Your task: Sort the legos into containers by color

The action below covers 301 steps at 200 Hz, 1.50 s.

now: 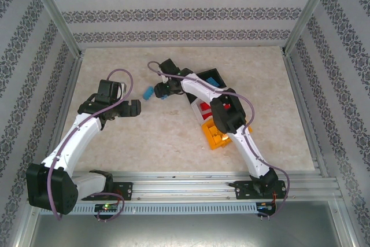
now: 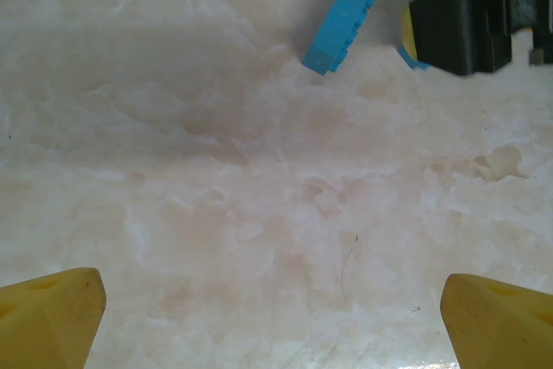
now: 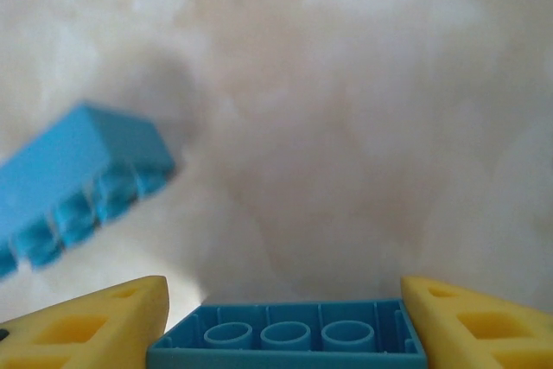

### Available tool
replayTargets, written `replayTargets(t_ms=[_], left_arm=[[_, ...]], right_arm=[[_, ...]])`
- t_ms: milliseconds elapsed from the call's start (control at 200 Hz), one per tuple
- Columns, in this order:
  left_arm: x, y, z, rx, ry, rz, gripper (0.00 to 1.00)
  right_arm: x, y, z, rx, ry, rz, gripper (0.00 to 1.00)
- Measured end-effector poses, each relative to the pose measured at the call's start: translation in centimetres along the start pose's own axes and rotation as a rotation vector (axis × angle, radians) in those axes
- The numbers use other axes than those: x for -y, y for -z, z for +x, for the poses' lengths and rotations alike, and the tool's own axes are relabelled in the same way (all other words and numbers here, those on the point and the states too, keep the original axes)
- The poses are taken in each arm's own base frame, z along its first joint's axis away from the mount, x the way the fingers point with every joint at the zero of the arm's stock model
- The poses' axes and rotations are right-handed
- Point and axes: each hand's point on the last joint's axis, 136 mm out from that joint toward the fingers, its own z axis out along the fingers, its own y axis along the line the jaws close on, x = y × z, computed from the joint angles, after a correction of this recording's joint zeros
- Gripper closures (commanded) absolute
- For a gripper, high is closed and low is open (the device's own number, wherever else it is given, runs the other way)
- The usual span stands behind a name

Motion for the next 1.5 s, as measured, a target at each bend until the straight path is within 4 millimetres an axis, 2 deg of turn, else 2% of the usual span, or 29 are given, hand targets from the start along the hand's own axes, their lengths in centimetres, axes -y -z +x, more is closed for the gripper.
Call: replayTargets(t_ms=[160, 490, 639, 749, 939, 1019, 1124, 1339, 1504], left_arm=[[0.0, 0.0, 0.0, 0.0, 0.0, 0.0, 0.0], [0.1, 0.0, 0.0, -0.001, 0.0, 0.003, 0.0], [0.1, 0.0, 0.0, -0.002, 0.0, 0.007, 0.0], [0.2, 0.0, 0.0, -0.002, 0.0, 0.012, 0.0], [0.4, -0.1, 0.1, -0.008, 0.0, 0.021, 0.0], [0.4, -0.2, 0.2, -0.014, 0.0, 0.02, 0.0], [0.3, -0.3, 0.3, -0.017, 0.0, 0.019, 0.0], [0.4, -0.5, 0.4, -0.024, 0.0, 0.022, 0.0], [0.4, -0.7, 0.5, -0.033, 0.001, 0.023, 0.0]], right_arm=[[-0.7, 2.1, 3.7, -0.053, -0.013, 0.011, 0.41], [-3.2, 9.7, 10.6, -0.027, -0.042, -0.01, 0.42], [-2.2, 12.9, 14.1, -0.021, -0.063, 0.003, 0.41], [-1.1, 15.6, 15.3, 0.007, -0.064, 0.034, 0.41], [0.9, 21.8, 14.7, 0.136, -0.088, 0.067, 0.4], [2.7, 24.2, 14.1, 0.199, -0.122, 0.097, 0.4], [5.3, 26.4, 13.5, 0.251, -0.169, 0.147, 0.39], [9.9, 28.2, 12.7, 0.282, -0.263, 0.232, 0.39], [11.6, 28.3, 9.7, 0.298, -0.295, 0.26, 0.38]])
